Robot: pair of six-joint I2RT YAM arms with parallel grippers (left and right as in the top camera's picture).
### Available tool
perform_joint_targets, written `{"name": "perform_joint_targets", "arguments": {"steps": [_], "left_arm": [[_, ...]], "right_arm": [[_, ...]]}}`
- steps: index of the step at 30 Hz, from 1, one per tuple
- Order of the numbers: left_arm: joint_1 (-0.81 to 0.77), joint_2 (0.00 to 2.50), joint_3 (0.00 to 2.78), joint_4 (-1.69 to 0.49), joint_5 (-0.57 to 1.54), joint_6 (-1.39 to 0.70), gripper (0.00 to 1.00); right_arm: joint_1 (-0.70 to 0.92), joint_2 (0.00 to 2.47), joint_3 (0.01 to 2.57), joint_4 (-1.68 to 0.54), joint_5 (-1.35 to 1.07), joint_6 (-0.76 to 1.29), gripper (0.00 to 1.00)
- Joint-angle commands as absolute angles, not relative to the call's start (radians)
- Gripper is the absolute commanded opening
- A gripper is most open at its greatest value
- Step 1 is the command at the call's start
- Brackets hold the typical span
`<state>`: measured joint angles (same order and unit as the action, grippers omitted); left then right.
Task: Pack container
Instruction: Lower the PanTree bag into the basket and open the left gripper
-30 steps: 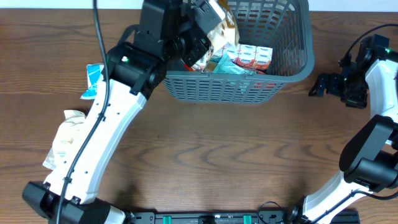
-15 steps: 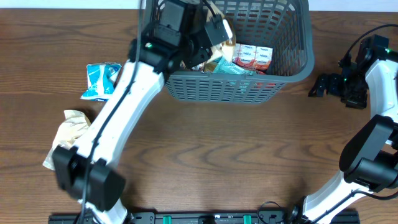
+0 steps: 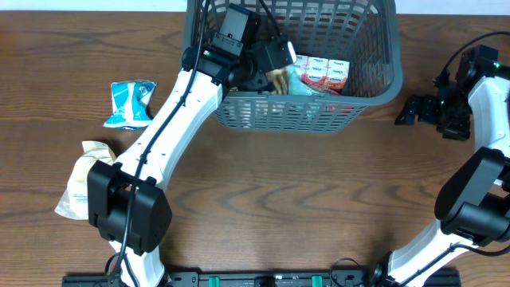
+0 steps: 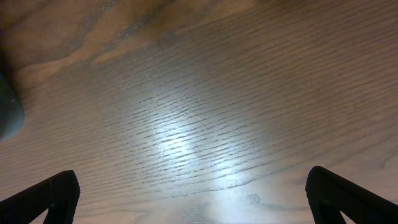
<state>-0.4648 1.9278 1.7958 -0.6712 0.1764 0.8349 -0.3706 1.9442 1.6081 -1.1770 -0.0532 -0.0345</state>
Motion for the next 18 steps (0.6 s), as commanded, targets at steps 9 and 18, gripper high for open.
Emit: {"name": "perform_joint_targets", "arguments": {"steps": [9, 18], "left_arm": [[-0.458, 1.720, 1.826, -0.697, 0.043, 0.719, 0.99], [-0.402, 1.428, 1.826, -0.723, -0.154, 0.610, 0.99]], "right_arm": [[-0.363, 1.951, 1.604, -1.177, -0.061, -0.047, 0.99], [-0.363, 1.951, 1.604, -1.178, -0.061, -0.050, 0.99]]}}
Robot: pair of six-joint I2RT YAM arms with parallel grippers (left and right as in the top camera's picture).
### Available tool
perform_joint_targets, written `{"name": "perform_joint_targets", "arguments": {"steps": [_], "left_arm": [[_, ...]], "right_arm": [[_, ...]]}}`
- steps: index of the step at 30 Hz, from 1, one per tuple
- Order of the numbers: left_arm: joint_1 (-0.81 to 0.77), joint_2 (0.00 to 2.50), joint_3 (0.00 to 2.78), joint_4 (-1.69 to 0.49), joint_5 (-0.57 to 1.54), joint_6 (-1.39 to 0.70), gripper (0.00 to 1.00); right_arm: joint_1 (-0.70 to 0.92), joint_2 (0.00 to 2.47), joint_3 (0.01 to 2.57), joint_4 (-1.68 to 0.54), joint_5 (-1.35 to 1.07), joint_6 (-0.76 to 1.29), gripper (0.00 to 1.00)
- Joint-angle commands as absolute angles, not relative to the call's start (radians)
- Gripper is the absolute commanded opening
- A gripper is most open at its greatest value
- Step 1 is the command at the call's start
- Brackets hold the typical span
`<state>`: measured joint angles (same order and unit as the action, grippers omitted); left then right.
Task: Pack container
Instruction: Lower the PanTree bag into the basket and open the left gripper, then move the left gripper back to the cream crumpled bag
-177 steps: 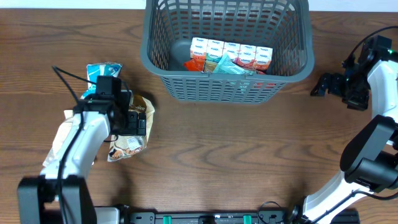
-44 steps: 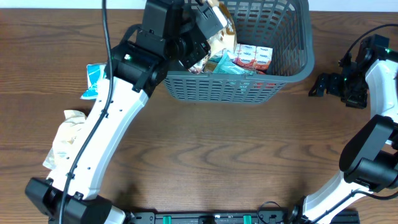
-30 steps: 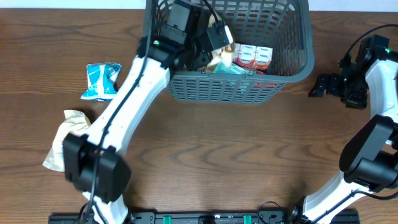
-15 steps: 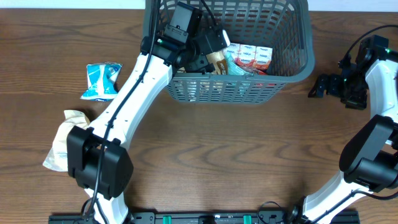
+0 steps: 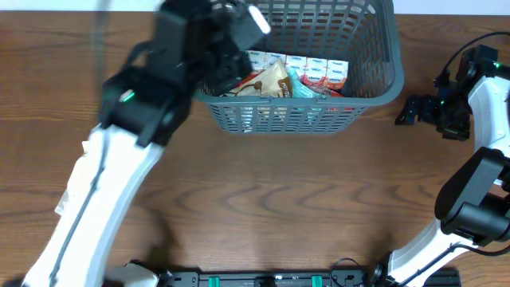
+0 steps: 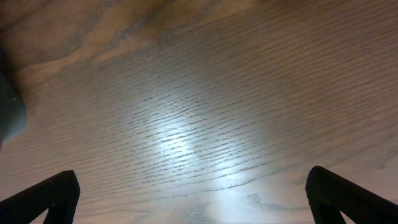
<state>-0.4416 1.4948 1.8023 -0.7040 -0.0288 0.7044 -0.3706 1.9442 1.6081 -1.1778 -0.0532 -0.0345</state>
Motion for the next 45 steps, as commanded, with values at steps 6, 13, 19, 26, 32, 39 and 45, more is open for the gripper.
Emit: {"name": "perform_joint_targets", "arguments": {"steps": [6, 13, 19, 26, 32, 39, 45], "left_arm": [[-0.211, 1.329, 1.826, -0.954, -0.329, 0.455, 0.99], [0.104, 1.384, 1.816, -1.245, -0.242, 0.239, 0.99], [0.278, 1.526, 1.802, -1.351, -0.239, 0.049, 0.99], [0.342, 1.581, 1.687, -1.246, -0.220, 0.051, 0.99], [0.342, 1.415, 1.322, -1.016, -0.126, 0.049, 0.99], [0.342, 1.161, 1.003, -0.850, 0.095, 0.165, 0.99], [0.342, 1.132, 0.984, -0.860, 0.086, 0.375, 0.99]], "right_arm": [[-0.363, 1.951, 1.604, -1.179, -0.061, -0.050, 0.99], [-0.363, 1.951, 1.604, -1.178, -0.060, -0.055, 0.99], [-0.363, 1.951, 1.604, -1.178, -0.061, -0.054, 0.99], [-0.363, 1.951, 1.604, -1.179, -0.060, -0.054, 0.99], [-0.363, 1.951, 1.604, -1.182, -0.060, -0.054, 0.99], [-0.363, 1.951, 1.604, -1.186, -0.060, -0.054, 0.99], [-0.363, 1.951, 1.604, -1.188, -0.060, -0.054, 0.99]]}}
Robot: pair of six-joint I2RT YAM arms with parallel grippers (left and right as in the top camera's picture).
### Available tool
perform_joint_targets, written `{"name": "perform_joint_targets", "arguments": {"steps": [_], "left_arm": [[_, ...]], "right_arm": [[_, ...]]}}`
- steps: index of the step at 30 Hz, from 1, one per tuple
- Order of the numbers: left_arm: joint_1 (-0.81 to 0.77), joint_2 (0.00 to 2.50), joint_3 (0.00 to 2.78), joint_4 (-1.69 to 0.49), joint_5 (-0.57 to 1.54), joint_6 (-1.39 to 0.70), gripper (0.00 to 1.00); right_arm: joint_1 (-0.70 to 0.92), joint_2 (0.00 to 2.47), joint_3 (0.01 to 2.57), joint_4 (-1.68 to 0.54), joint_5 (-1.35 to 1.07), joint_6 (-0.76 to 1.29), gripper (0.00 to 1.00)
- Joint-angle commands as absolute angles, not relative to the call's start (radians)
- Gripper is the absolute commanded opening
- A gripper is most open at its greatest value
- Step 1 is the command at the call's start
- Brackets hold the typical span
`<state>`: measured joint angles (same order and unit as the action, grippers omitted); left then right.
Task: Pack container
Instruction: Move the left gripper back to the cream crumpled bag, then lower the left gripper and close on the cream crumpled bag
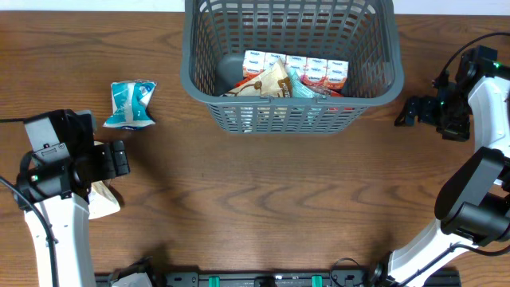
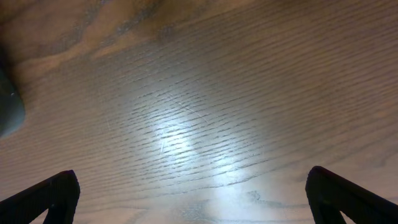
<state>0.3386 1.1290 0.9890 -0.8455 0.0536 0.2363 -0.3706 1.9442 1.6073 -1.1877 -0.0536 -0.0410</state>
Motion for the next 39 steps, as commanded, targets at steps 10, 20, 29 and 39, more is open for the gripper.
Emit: {"name": "perform_joint_targets", "arguments": {"steps": [10, 20, 29, 39], "left_arm": [[0.448, 1.248, 0.986, -0.904, 0.087, 0.353, 0.99], [0.482, 1.435, 1.019, -0.903, -0.001, 0.339, 0.99], [0.487, 1.502, 1.019, -0.846, -0.020, 0.403, 0.99], [0.528, 1.529, 1.024, -0.854, 0.018, 0.505, 0.99]], "right_arm": [[-0.363, 1.951, 1.604, -1.192, -0.061, -0.054, 0.99], [-0.363, 1.951, 1.604, -1.200, -0.060, -0.054, 0.99], [-0.363, 1.951, 1.604, -1.198, -0.060, -0.054, 0.99], [-0.363, 1.951, 1.604, -1.193, -0.060, -0.054, 0.99]]}}
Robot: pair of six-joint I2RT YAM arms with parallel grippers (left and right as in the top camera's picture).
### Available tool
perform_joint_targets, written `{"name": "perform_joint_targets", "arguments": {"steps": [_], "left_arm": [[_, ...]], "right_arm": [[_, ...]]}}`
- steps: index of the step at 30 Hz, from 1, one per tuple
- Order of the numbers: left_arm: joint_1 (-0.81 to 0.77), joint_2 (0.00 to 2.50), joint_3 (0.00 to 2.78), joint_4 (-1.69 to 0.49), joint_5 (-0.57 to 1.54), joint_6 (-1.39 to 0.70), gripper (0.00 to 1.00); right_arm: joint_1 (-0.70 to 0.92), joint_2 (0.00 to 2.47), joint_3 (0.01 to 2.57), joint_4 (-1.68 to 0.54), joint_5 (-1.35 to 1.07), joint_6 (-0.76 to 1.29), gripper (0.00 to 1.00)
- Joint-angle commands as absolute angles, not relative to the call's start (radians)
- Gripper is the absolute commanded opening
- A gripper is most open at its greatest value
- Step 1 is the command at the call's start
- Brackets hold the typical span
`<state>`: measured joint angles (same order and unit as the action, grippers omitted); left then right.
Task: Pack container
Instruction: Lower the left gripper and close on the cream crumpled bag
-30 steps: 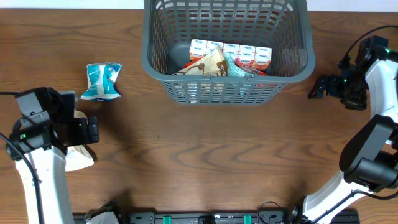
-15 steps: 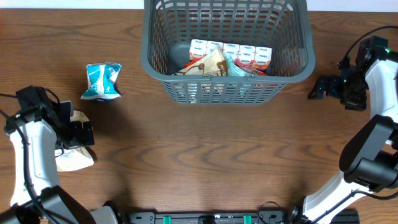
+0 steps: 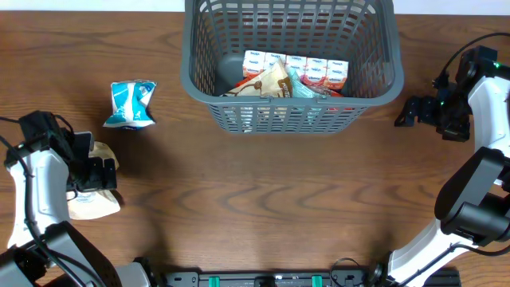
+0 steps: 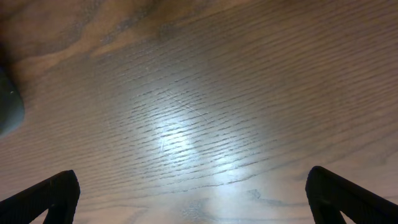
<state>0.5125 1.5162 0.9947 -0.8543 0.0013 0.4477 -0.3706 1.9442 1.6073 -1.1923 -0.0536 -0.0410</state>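
Observation:
The grey basket (image 3: 291, 104) stands at the back middle and holds a brown packet (image 3: 267, 82), a teal packet and a row of red-and-white cartons (image 3: 315, 72). A blue-and-white packet (image 3: 131, 104) lies on the table to its left. Nearer the front left lies a beige bag (image 3: 94, 203). My left gripper (image 3: 100, 174) sits over the bag's middle, apparently open, and covers part of it. Beside the basket's right end, my right gripper (image 3: 406, 112) is open. In the right wrist view, that gripper (image 4: 193, 199) has only bare wood between its fingers.
The wooden table (image 3: 303, 207) runs across the whole view. A blurred grey shape (image 4: 7, 109) at the left edge of the right wrist view is probably the basket's corner. The right arm's base stands at the front right.
My left gripper has shifted a little left and toward the front, and now sits lower over the beige bag. The right gripper and the basket's contents are unchanged.
My left gripper was first inside the basket over the packets. Then it was raised above the basket's left side, with the brown packet lying inside. Later it was at the far left next to the beige bag, and now sits over it. The right arm stayed put.

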Motion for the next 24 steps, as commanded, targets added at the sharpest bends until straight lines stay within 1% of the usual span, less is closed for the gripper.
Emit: {"name": "perform_joint_targets", "arguments": {"steps": [1, 10, 24], "left_arm": [[0.532, 1.531, 1.026, -0.851, 0.019, 0.506, 0.98], [0.538, 1.533, 1.028, -0.804, 0.038, 0.614, 0.98], [0.540, 1.702, 1.028, -0.747, 0.052, 0.617, 0.99]], "right_arm": [[-0.363, 1.951, 1.604, -1.193, -0.060, -0.054, 0.99], [-0.363, 1.951, 1.604, -1.192, -0.060, -0.054, 0.99], [-0.363, 1.951, 1.604, -1.212, -0.060, -0.054, 0.99]]}}
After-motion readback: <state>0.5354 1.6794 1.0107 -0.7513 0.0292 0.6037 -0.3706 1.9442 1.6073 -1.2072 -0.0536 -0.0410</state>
